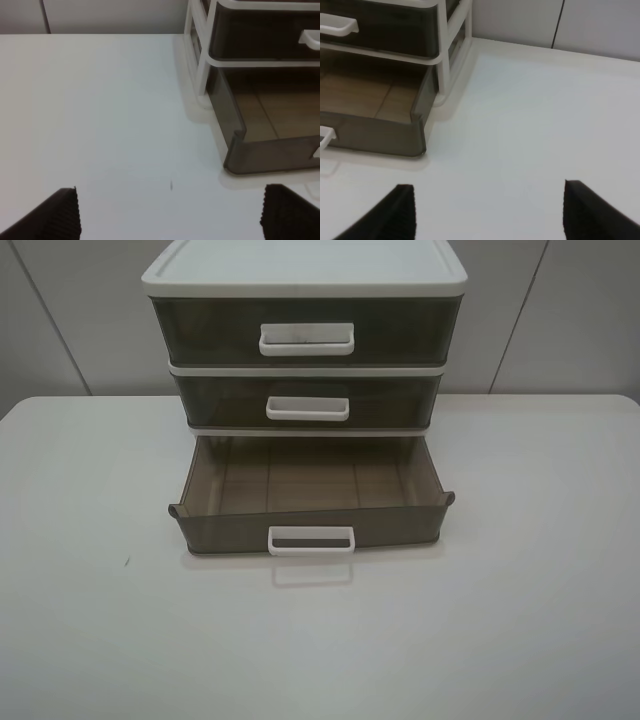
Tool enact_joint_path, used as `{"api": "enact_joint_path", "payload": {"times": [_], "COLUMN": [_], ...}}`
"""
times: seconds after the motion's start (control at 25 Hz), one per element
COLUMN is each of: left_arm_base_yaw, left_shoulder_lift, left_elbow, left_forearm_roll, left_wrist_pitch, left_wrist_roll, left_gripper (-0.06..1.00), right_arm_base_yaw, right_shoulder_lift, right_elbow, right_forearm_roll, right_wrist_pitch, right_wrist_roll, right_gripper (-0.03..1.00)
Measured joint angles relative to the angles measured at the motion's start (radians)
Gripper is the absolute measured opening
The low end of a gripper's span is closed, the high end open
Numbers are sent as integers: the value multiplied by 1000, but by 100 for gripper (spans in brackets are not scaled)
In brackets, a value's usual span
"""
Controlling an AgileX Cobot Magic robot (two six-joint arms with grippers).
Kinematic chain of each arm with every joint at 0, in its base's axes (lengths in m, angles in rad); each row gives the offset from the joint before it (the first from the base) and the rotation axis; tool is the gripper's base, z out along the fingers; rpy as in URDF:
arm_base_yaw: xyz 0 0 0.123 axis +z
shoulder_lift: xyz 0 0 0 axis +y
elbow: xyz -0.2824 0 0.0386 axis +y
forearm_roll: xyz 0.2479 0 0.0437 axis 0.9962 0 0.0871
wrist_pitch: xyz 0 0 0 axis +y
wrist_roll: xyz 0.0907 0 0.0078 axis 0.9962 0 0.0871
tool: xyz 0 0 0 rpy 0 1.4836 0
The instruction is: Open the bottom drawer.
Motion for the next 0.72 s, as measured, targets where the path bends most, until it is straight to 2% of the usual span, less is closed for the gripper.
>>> {"api": "enact_joint_path", "payload": {"times": [0.36,0.56,0.72], "left_arm_base_yaw": [0,0,0], "left_shoulder_lift": [0,0,0], "left_elbow": [0,0,0], "left_forearm_roll": [1,0,0], "left_wrist_pitch": [0,0,0], "left_wrist_roll": [0,0,0], "left_gripper": [74,74,74], "right_arm_base_yaw": [-3,-93,-111], "right_shoulder_lift": [-1,-1,-1], "right_elbow": [23,23,23], "right_forearm_roll": [-1,-2,-2], "right_wrist_pitch": [-34,-35,-35], "right_wrist_roll": [0,0,0], "right_gripper": [61,61,61]}}
